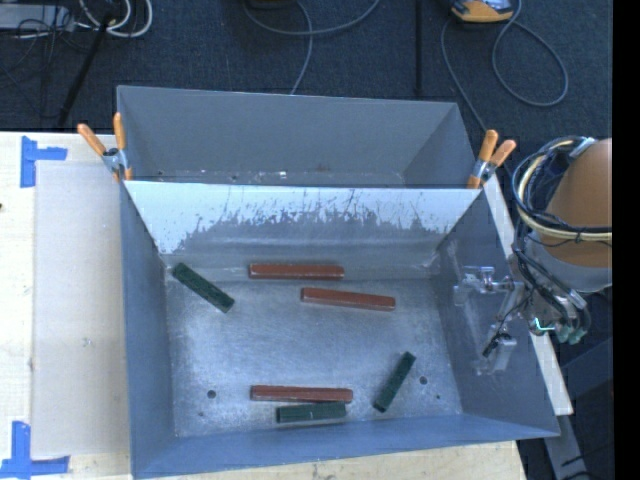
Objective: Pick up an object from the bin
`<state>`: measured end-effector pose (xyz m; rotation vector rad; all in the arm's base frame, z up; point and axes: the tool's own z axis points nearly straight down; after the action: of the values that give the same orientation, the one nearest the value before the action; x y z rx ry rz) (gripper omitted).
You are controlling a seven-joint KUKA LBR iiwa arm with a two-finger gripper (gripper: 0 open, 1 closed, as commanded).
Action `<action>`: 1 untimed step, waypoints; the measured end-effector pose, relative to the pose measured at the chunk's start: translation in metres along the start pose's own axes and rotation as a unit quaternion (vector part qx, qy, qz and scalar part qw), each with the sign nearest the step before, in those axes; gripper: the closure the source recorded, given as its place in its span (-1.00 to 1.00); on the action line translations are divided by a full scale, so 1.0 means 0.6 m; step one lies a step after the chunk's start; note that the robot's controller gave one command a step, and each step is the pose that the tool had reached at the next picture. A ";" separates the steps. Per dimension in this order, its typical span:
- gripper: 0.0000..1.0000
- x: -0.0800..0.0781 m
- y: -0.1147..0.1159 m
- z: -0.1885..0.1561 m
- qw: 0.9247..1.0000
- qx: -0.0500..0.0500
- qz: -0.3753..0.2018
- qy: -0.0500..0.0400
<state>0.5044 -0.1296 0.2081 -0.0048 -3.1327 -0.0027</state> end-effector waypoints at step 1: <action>-1.00 0.022 0.033 0.239 1.000 -0.001 -0.031 0.000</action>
Offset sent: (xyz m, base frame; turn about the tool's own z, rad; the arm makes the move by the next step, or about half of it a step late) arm -0.0122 0.0190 -0.1381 -0.0666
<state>0.4901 -0.1097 0.0651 0.0935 -3.1316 -0.0048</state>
